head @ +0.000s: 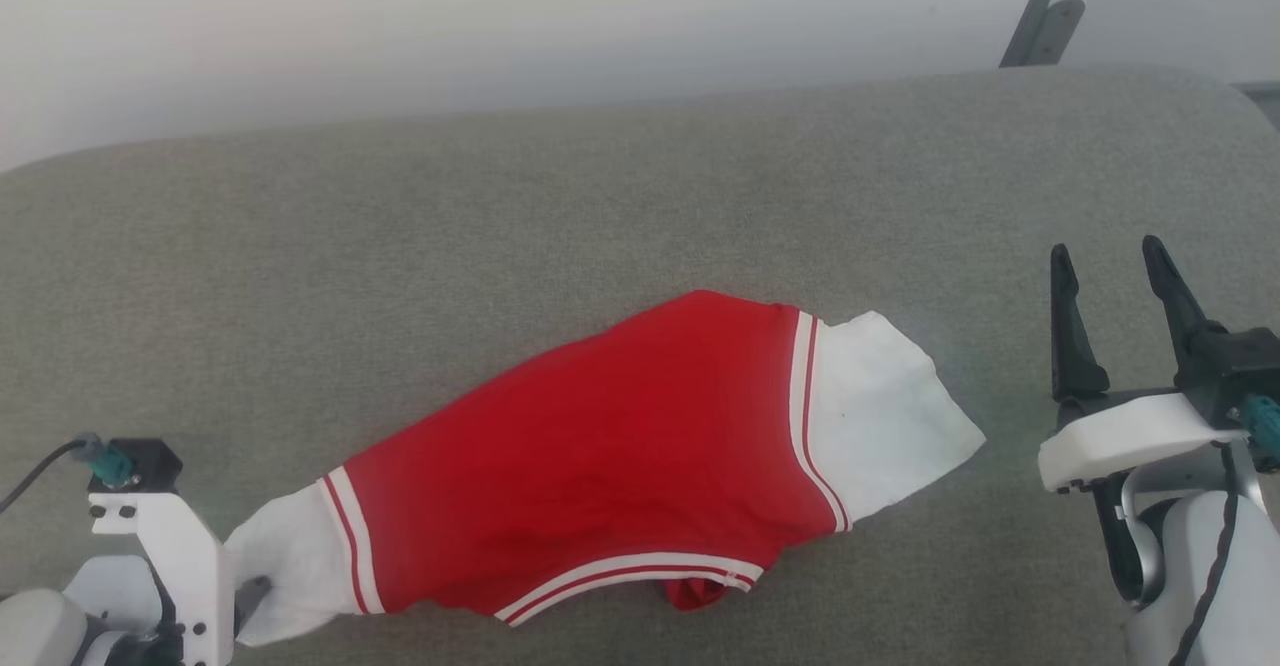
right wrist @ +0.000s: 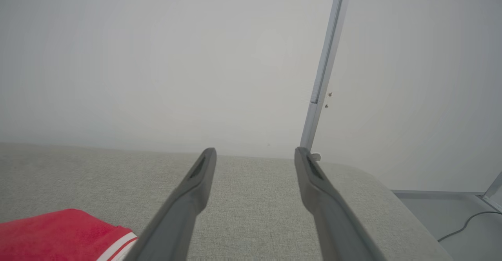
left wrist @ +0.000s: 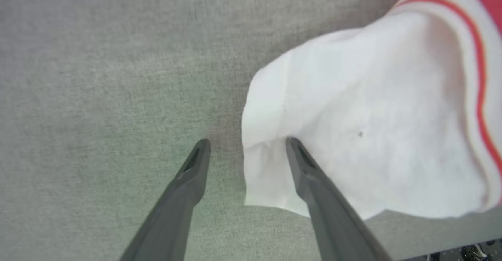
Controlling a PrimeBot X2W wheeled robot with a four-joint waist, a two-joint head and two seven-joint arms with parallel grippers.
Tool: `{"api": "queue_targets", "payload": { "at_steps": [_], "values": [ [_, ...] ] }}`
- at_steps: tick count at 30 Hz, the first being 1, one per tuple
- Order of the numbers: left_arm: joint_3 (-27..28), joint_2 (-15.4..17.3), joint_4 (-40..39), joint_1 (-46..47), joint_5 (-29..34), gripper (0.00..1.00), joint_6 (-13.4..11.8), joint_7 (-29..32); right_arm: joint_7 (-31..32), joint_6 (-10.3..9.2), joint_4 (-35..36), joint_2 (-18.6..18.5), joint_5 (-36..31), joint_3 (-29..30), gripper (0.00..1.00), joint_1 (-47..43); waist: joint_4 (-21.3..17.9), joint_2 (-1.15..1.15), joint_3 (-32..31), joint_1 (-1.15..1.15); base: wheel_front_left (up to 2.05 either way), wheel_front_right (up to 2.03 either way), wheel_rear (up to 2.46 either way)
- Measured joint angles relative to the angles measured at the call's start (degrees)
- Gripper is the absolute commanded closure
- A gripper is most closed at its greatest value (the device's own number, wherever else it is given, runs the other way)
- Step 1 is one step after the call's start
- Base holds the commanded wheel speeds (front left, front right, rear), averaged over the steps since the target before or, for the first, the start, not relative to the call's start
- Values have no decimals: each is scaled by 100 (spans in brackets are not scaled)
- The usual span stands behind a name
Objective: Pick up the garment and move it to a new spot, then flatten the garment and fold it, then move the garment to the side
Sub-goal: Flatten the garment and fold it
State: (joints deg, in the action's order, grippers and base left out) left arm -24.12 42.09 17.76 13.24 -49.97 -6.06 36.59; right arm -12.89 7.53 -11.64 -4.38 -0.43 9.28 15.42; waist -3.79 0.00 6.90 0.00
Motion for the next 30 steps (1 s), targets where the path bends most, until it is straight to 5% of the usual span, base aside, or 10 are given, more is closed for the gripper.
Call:
{"api": "queue_targets", "payload": {
  "at_steps": [4,5,6,7,8,20,30],
  "values": [
    [18,-98,74,27,-213,3,-33,200,277,0,33,-82,122,-112,0,-3,-42,0,88,0,0,0,0],
    [19,-111,82,41,-250,21,-48,235,350,0,41,-124,163,-160,0,-10,-48,0,109,0,0,0,0],
    [11,-131,83,55,-263,51,-48,278,459,0,38,-157,236,-187,0,-18,-51,0,129,0,0,0,0],
    [8,-148,82,73,-280,64,-47,300,594,0,24,-191,326,-226,0,-30,-52,0,149,0,0,0,0],
    [11,-174,87,92,-305,100,-47,316,747,0,2,-241,411,-291,0,-57,-49,0,167,0,0,0,0],
    [-154,-423,108,391,-253,100,182,200,3188,-1,-561,-962,1880,-1205,0,-35,197,0,358,0,0,0,0],
    [-299,-598,159,693,-185,100,299,146,4807,-3,-1192,-1341,2343,-1599,0,503,470,0,513,0,0,0,0]
  ]
}}
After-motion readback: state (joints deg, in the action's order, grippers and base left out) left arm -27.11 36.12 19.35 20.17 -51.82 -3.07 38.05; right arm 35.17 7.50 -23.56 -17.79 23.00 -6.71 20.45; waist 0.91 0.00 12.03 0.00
